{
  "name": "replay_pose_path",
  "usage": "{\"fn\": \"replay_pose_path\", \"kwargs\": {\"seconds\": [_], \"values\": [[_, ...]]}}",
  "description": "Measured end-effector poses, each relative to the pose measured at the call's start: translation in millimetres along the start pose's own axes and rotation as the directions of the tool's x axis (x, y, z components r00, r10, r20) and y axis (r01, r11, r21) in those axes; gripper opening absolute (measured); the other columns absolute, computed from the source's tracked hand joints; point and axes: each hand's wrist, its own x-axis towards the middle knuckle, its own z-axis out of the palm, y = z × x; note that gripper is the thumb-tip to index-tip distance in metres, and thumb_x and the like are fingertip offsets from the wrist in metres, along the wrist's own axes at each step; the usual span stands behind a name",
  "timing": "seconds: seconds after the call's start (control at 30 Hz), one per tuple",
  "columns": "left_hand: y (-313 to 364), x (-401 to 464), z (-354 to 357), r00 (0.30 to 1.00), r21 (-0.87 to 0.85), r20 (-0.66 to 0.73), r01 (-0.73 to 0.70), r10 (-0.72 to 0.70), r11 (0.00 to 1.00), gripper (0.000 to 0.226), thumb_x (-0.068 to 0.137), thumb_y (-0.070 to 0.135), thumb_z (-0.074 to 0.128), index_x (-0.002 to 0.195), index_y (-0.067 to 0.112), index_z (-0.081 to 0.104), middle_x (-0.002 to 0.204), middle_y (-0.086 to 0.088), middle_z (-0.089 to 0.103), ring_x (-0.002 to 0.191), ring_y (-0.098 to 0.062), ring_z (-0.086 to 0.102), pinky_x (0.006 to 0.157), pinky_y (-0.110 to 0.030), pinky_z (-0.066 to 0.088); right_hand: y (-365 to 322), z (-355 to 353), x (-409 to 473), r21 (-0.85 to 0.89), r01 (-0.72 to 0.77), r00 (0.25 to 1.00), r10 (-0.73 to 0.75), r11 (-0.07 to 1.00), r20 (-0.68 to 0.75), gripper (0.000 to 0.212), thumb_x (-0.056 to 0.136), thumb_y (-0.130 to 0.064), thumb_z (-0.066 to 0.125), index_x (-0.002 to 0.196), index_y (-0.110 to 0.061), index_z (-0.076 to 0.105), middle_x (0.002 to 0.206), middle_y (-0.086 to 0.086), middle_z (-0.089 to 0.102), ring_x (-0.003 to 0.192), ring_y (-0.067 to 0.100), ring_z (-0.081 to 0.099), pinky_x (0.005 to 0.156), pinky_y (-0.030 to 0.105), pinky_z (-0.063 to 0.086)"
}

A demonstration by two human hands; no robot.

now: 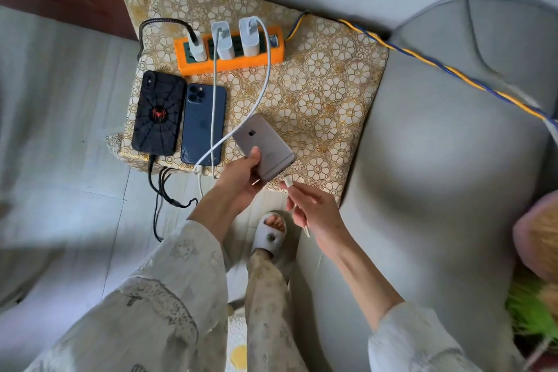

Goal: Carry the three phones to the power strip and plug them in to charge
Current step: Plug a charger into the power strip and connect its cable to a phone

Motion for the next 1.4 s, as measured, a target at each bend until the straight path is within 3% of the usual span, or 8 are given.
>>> {"fn": "replay_pose_path", "kwargs": {"seconds": [0.27,0.6,0.77,0.87,0.97,1.1,1.3,1.4], "values": [[-2.6,-2.9,1.1,1.000,-0.047,-0.030,-0.009,0.008,0.999,0.029,0.092,0.022,0.050,0.116,0.006,0.049,0.090,-0.005,0.060,0.078,-0.014,0.057,0.042,-0.016,0.049,-1.9,-1.4,6.3,-0.094,-0.005,0.989,-0.009,0.996,-0.145,0.027,0.085,-0.013,0.061,0.111,-0.008,0.065,0.037,-0.023,0.049,0.035,-0.007,0.046,0.038,0.005,0.033],[-5.8,-9.8,5.5,0.999,-0.094,-0.051,0.009,-0.014,0.995,0.033,0.093,0.022,0.048,0.123,0.008,0.046,0.096,-0.006,0.061,0.076,-0.014,0.056,0.039,-0.014,0.046,-4.4,5.0,2.5,-0.006,-0.051,0.994,0.050,0.999,-0.100,0.021,0.086,-0.010,0.055,0.097,-0.025,0.066,0.035,-0.014,0.040,0.031,0.003,0.028,0.031,0.011,0.030],[-6.3,-8.7,1.9,0.999,-0.033,-0.045,0.002,-0.003,0.999,0.033,0.093,0.024,0.048,0.123,0.008,0.047,0.092,-0.002,0.059,0.076,-0.012,0.055,0.040,-0.015,0.045,-5.1,4.1,2.5,-0.004,-0.056,0.992,0.056,0.998,-0.113,0.028,0.087,-0.007,0.054,0.112,-0.014,0.064,0.039,-0.012,0.034,0.035,0.005,0.025,0.031,0.012,0.029],[-7.1,-8.3,0.0,0.999,0.029,-0.040,-0.020,0.021,0.999,0.024,0.094,0.024,0.046,0.113,0.010,0.049,0.091,-0.001,0.060,0.078,-0.012,0.056,0.053,-0.020,0.045,-3.7,4.4,3.5,-0.028,-0.053,0.989,0.049,0.998,-0.138,0.027,0.087,-0.007,0.054,0.112,-0.012,0.064,0.041,-0.009,0.034,0.035,0.004,0.025,0.031,0.011,0.027],[-8.7,-7.4,-1.0,0.992,0.110,-0.056,-0.104,0.110,0.988,0.019,0.094,0.023,0.045,0.107,0.009,0.050,0.088,-0.001,0.060,0.080,-0.014,0.056,0.071,-0.028,0.045,-2.4,7.1,4.2,-0.073,-0.052,0.988,0.041,0.996,-0.146,0.023,0.086,-0.008,0.054,0.105,-0.011,0.067,0.050,-0.002,0.034,0.034,0.003,0.027,0.030,0.011,0.027],[-11.2,-9.1,-2.0,0.973,0.212,-0.065,-0.201,0.219,0.956,0.023,0.094,0.023,0.045,0.111,0.008,0.052,0.087,-0.002,0.059,0.079,-0.015,0.056,0.071,-0.031,0.046,-2.5,9.0,4.8,-0.188,0.010,0.994,-0.030,0.982,-0.102,0.034,0.086,-0.006,0.052,0.058,-0.021,0.065,0.041,-0.009,0.026,0.033,0.004,0.023,0.032,0.007,0.027],[-12.0,-10.6,3.0,0.962,0.338,-0.082,-0.218,0.259,0.916,0.015,0.093,0.022,0.048,0.084,0.012,0.056,0.092,-0.008,0.058,0.086,-0.024,0.054,0.076,-0.041,0.048,5.3,6.0,4.5,-0.207,0.015,0.996,-0.034,0.978,-0.088,0.023,0.087,-0.003,0.048,0.093,0.004,0.068,0.048,-0.002,0.025,0.037,0.004,0.021,0.034,0.008,0.028],[-15.3,-10.8,5.2,0.947,0.464,-0.089,-0.236,0.310,0.854,0.013,0.092,0.020,0.050,0.092,0.008,0.055,0.096,-0.009,0.058,0.090,-0.025,0.054,0.077,-0.040,0.048,10.7,3.7,5.3,-0.202,-0.055,0.998,0.049,0.978,-0.032,0.024,0.090,-0.001,0.045,0.101,0.008,0.064,0.052,0.009,0.045,0.038,0.007,0.036,0.039,0.013,0.034]]}}
